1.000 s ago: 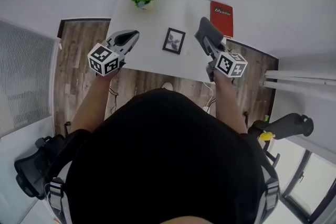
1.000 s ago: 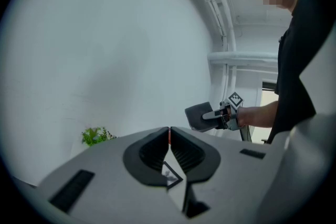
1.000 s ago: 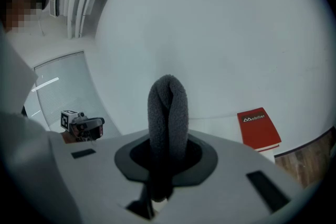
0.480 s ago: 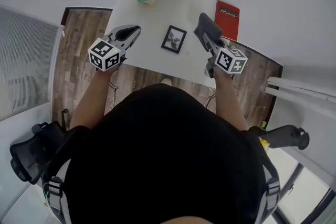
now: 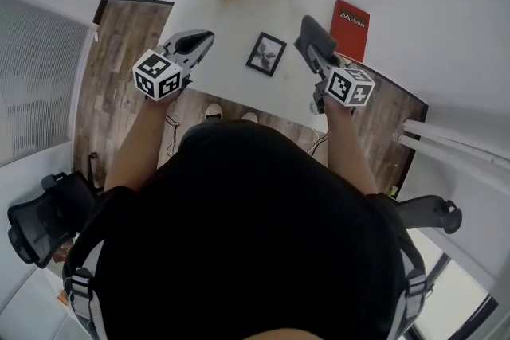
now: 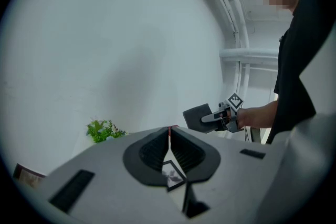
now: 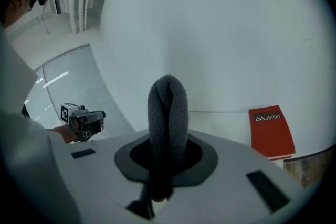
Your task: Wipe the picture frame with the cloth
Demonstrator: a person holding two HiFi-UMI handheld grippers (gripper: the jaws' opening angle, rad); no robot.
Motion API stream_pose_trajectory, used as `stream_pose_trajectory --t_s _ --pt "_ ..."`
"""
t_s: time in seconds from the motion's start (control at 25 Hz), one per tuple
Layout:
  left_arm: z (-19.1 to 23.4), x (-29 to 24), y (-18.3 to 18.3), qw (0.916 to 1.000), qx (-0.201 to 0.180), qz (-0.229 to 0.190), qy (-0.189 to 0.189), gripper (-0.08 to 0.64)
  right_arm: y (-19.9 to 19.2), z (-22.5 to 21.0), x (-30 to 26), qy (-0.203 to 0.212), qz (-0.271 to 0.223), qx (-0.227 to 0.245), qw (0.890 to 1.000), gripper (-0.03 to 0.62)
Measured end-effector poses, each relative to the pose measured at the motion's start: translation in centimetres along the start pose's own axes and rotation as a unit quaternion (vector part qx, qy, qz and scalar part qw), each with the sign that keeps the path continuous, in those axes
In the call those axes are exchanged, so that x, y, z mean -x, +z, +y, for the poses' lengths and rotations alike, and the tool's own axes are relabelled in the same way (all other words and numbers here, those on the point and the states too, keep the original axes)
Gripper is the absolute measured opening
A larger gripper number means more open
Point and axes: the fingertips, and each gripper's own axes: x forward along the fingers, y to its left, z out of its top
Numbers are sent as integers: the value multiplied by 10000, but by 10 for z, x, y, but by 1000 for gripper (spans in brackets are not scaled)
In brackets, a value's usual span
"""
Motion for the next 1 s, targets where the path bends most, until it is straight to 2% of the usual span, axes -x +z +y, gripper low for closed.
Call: stream_pose_trajectory --t_s 0.28,0.6,1.0 --pt "-2 -7 -9 9999 59 41 -123 20 3 -2 -3 -91 99 129 9998 43" --pt "31 -31 -10 9989 -84 204 -424 20 9 -11 -44 -305 294 182 9989 43" --pt "53 -49 -28 9978 104 353 -543 20 0 -29 -77 -515 613 271 9964 43"
